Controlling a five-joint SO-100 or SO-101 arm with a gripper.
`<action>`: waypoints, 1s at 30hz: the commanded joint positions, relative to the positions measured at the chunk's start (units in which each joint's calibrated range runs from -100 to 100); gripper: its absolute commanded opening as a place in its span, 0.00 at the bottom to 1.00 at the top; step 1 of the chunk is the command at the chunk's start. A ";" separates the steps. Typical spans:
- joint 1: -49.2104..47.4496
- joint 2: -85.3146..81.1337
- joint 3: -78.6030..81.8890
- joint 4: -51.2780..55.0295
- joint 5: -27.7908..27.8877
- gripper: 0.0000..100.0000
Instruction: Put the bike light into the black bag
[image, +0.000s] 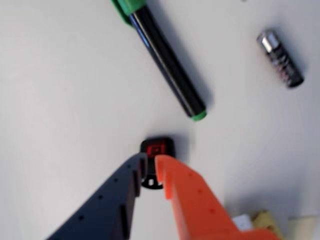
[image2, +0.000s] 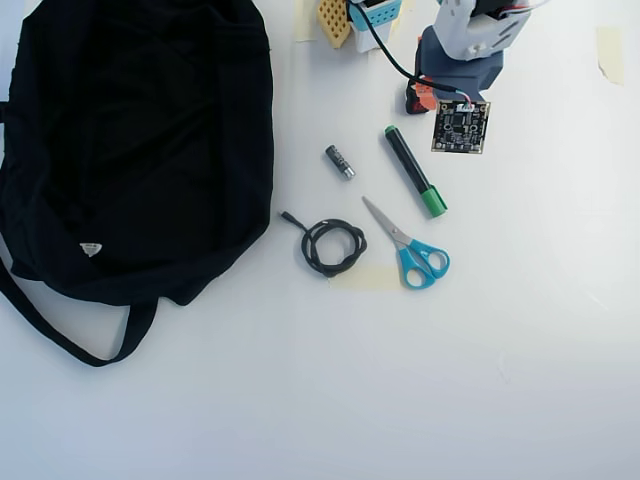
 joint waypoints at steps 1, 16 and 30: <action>-2.17 -1.78 0.53 1.54 -3.24 0.02; -7.85 -27.92 20.56 -1.21 -3.97 0.02; -7.25 -40.29 34.22 -7.50 1.16 0.02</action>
